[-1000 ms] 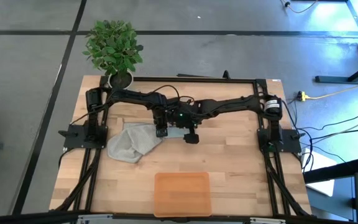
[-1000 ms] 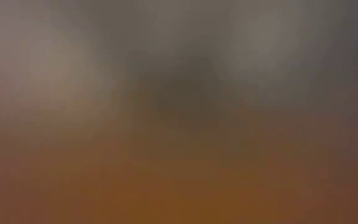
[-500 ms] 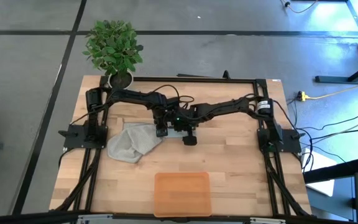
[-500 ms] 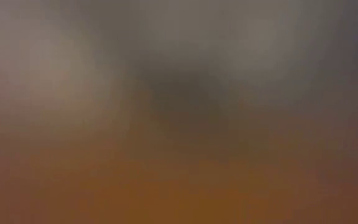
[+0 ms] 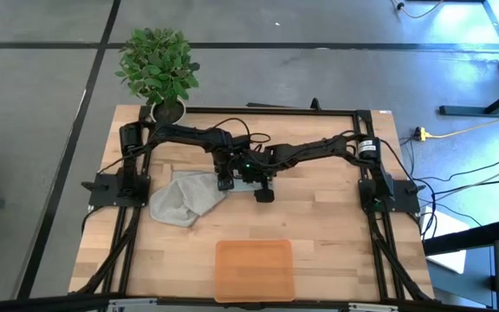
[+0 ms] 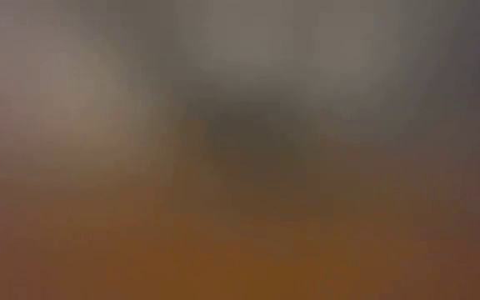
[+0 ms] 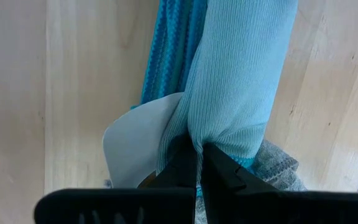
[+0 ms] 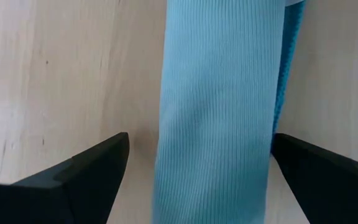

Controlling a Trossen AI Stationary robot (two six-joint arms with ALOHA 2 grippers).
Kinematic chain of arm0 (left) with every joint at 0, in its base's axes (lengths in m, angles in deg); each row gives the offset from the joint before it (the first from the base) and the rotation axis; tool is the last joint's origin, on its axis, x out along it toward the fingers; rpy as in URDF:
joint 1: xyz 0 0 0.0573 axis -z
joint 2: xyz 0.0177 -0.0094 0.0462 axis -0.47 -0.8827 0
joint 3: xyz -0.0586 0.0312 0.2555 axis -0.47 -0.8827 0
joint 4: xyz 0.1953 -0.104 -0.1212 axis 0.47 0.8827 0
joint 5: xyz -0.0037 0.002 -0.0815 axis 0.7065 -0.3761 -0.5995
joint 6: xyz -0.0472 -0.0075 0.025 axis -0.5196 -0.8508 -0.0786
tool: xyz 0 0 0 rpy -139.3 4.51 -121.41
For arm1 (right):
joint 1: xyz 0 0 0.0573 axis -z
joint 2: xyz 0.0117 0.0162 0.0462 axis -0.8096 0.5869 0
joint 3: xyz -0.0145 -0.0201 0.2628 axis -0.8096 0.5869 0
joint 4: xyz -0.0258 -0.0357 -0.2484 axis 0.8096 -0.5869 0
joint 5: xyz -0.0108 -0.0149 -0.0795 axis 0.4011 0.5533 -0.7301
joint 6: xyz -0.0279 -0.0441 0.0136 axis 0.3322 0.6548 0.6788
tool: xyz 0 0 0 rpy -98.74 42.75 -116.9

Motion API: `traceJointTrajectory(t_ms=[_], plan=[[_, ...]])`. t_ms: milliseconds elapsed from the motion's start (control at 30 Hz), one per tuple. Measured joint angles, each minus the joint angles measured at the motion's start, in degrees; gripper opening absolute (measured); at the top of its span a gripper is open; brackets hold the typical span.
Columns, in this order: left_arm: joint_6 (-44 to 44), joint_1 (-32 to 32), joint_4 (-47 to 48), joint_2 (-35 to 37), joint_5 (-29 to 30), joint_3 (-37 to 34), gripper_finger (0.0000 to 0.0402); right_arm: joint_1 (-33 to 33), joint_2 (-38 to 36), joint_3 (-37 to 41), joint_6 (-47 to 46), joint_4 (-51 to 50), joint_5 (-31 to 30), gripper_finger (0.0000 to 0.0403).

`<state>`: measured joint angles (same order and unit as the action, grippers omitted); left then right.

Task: Roll microfiber towels into tight, uniform cylinder then place into a basket
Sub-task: Put the rolled blue towel into the orange bin

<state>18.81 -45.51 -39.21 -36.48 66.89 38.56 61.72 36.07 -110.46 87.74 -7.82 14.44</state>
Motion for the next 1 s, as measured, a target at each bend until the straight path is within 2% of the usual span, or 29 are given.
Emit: traceJointTrajectory(t_ms=[300, 600, 767, 1000], plan=[[-0.01, -0.02, 0.03, 0.0, -0.17, 0.0, 0.0, 0.04, 0.06, 0.08, 0.09, 0.08, 0.55, 0.0387], [-0.7, -0.02, 0.05, 0.0, 0.13, 0.0, 0.0, -0.3, 0.13, 0.1, 0.12, 0.08, -1.29, 0.0287], [-4.01, 0.0, 0.05, 0.0, 0.07, 0.04, 0.0, -0.33, 0.17, 0.1, -0.44, 0.2, -2.19, 0.0233], [-4.63, 0.0, 0.05, 0.0, 0.04, 0.04, 0.0, -0.37, 0.17, 0.14, -0.63, 0.2, -2.21, 0.0176]])
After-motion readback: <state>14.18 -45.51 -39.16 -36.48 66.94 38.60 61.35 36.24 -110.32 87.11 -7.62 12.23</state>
